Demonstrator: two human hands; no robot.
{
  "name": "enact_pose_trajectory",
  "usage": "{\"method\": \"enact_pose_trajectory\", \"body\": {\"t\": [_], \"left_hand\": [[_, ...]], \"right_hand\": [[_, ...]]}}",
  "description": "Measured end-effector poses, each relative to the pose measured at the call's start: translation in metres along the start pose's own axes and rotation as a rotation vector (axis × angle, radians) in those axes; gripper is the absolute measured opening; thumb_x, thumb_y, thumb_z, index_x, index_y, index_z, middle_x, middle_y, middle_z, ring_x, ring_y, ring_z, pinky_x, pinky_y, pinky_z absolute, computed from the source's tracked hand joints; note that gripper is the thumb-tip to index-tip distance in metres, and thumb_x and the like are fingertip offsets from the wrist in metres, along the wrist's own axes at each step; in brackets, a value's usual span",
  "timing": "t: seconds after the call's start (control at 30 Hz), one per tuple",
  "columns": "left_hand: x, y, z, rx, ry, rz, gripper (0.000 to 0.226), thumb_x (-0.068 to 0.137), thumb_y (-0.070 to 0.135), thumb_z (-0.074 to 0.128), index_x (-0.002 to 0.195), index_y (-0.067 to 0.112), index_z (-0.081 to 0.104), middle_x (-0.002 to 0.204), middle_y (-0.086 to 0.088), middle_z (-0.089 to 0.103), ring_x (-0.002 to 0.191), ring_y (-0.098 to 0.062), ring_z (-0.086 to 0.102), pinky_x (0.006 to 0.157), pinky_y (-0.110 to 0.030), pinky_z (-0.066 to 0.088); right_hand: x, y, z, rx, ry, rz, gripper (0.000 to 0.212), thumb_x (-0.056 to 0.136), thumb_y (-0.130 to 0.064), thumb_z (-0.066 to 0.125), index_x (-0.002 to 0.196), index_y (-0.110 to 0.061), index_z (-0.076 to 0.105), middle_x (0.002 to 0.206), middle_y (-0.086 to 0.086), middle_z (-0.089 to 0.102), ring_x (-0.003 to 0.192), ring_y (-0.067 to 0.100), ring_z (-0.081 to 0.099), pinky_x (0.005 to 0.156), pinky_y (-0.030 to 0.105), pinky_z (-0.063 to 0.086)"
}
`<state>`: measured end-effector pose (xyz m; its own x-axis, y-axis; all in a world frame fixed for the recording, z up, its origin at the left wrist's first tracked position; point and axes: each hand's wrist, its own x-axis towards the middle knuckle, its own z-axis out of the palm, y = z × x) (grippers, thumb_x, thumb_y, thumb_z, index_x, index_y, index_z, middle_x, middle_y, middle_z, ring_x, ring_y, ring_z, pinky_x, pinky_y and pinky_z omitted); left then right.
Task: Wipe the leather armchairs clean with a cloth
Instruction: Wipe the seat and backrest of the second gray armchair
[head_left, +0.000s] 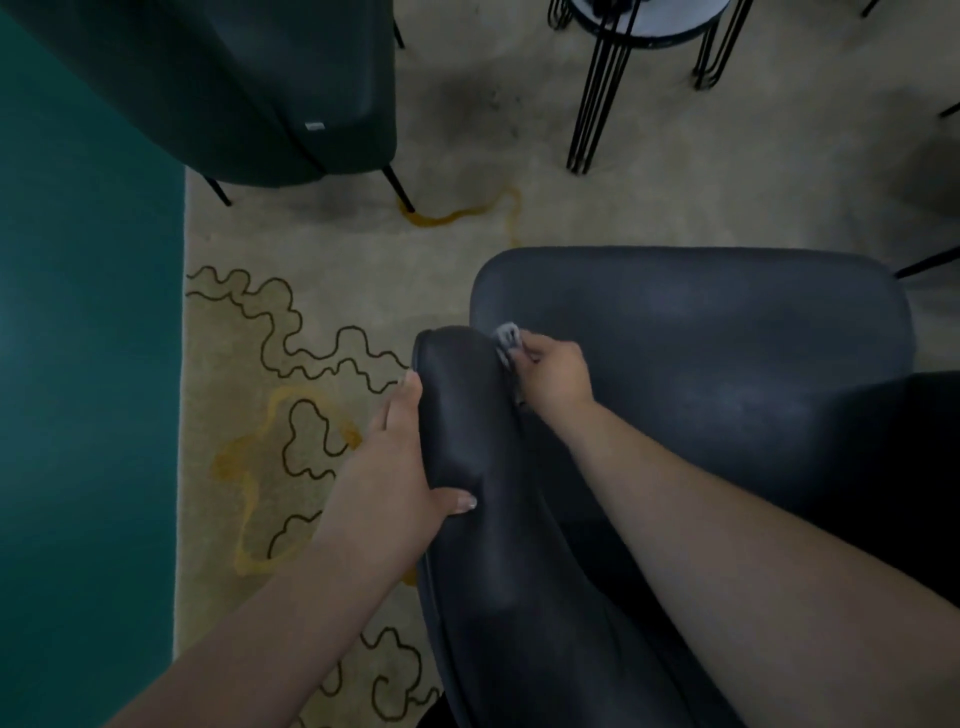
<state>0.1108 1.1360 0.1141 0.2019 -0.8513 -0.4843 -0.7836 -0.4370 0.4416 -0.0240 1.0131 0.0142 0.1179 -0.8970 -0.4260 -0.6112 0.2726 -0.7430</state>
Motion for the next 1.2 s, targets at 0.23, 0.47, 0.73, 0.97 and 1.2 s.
{"method": "enact_pose_trajectory", "body": {"t": [0.23,0.47,0.73,0.97,1.2], "left_hand": [[0.001,-0.003,0.004,-0.011,0.022,0.01,0.122,0.057,0.03,0.089,0.15,0.025,0.009,0.147,0.002,0.031,0.126,-0.017,0.044,0.091,-0.022,0.035],[0.001,-0.002,0.006,0.01,0.04,-0.004,0.122,0.058,0.032,0.088,0.149,0.029,0.007,0.148,0.006,0.03,0.126,-0.015,0.045,0.086,-0.018,0.031],[0.001,-0.002,0.005,0.028,0.042,-0.033,0.12,0.06,0.032,0.087,0.149,0.03,0.008,0.149,0.004,0.03,0.125,-0.022,0.046,0.095,-0.033,0.041],[0.001,-0.002,0.006,0.038,0.05,-0.023,0.119,0.058,0.029,0.088,0.15,0.027,0.011,0.148,0.002,0.036,0.128,-0.021,0.044,0.093,-0.03,0.038],[0.0,-0.004,0.007,0.015,0.05,-0.027,0.12,0.06,0.027,0.086,0.149,0.035,0.007,0.149,0.004,0.037,0.128,-0.022,0.046,0.096,-0.036,0.041]], "right_hand": [[-0.02,-0.041,0.025,0.16,-0.045,-0.285,0.031,0.084,-0.04,0.064,0.113,-0.03,0.068,0.094,-0.004,0.042,0.086,0.009,0.052,0.084,0.013,0.039],[0.009,0.002,0.027,0.315,0.03,-0.007,0.024,0.096,-0.022,0.053,0.1,-0.006,0.07,0.095,0.009,0.07,0.089,0.014,0.062,0.072,0.018,0.042],[-0.047,0.074,0.024,0.415,-0.144,0.359,0.028,0.094,-0.031,0.056,0.106,-0.009,0.07,0.093,0.002,0.07,0.079,0.007,0.06,0.071,0.011,0.045],[-0.053,0.027,0.006,0.519,0.044,0.084,0.021,0.093,-0.029,0.058,0.102,-0.015,0.072,0.089,0.0,0.07,0.078,-0.004,0.059,0.074,0.011,0.043],[-0.06,0.046,0.014,0.452,-0.019,0.02,0.018,0.091,-0.024,0.06,0.105,-0.019,0.071,0.101,0.002,0.07,0.095,0.005,0.063,0.091,0.022,0.047]]}}
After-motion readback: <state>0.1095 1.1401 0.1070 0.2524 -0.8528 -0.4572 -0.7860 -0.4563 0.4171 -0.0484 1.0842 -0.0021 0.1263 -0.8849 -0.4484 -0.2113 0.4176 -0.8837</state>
